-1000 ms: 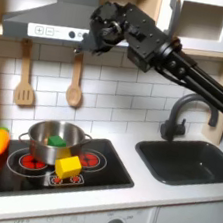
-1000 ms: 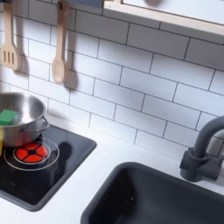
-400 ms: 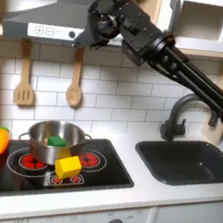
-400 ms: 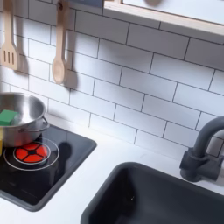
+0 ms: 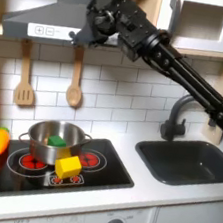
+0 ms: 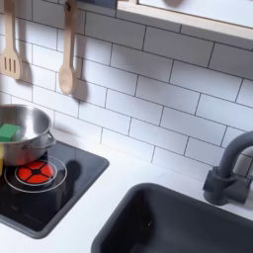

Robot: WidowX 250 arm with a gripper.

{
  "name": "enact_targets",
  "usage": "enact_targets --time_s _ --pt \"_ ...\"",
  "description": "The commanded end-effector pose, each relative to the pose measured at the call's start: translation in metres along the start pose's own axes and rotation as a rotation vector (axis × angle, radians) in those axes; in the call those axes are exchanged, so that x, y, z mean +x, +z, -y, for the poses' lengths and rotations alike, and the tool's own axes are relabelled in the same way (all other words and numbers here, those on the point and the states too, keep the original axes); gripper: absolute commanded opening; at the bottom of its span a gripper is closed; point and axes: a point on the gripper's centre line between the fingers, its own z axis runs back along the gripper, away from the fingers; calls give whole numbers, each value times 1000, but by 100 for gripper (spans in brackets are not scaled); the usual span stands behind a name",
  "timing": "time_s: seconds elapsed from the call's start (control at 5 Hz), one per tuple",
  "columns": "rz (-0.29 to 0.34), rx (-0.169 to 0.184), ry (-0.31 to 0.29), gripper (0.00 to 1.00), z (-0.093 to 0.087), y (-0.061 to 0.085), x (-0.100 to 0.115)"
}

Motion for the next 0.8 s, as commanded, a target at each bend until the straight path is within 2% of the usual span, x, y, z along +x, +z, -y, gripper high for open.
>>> enact_targets --time_s 0.0,0.2,0.6 --pt "-1 19 5 0 -6 -5 10" --pt "22 11 11 0 -3 2 15" --pt "7 17 1 0 -4 -4 18"
